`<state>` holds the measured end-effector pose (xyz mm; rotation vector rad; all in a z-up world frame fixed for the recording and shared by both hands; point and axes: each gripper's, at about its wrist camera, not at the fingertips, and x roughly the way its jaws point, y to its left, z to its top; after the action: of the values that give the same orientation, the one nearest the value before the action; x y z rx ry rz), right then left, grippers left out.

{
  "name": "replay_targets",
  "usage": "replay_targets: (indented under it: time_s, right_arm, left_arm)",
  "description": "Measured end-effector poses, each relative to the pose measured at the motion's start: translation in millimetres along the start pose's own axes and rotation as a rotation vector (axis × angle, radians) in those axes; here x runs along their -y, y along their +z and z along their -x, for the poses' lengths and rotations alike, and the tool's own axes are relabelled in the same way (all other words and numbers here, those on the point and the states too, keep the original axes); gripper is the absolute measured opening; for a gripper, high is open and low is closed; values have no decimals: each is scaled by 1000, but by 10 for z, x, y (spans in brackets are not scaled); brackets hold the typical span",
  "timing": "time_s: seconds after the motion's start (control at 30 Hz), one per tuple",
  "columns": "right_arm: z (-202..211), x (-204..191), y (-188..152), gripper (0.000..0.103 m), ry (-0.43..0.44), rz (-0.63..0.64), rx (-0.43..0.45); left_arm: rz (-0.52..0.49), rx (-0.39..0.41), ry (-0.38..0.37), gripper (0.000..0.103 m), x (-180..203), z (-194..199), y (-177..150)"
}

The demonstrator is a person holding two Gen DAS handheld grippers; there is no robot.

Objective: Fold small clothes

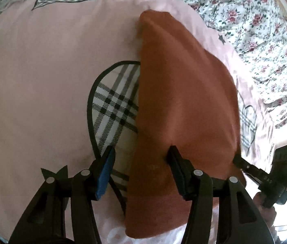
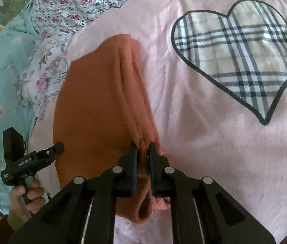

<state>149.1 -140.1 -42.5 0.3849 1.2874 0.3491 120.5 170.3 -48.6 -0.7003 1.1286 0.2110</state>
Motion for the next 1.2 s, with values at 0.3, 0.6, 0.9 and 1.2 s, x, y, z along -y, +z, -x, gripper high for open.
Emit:
replay_targets:
  time_s: [0.3,0.6,0.9,1.2]
  right_arm:
    - [-58,49,15,13,-11,-31,1]
    - [236,-184,232,26,34,-5,65]
    - [-165,-312,903,43,26,7,69]
    - [-310,-380,1258,9,100,11,71]
  left_arm:
    - [-44,2,16,57,35,11,-26]
    - [-218,67,-115,53,306,531,-325]
    - [-302,29,-199,53,549,512,-491]
    - [-273,-62,-190,53,410,295,-647]
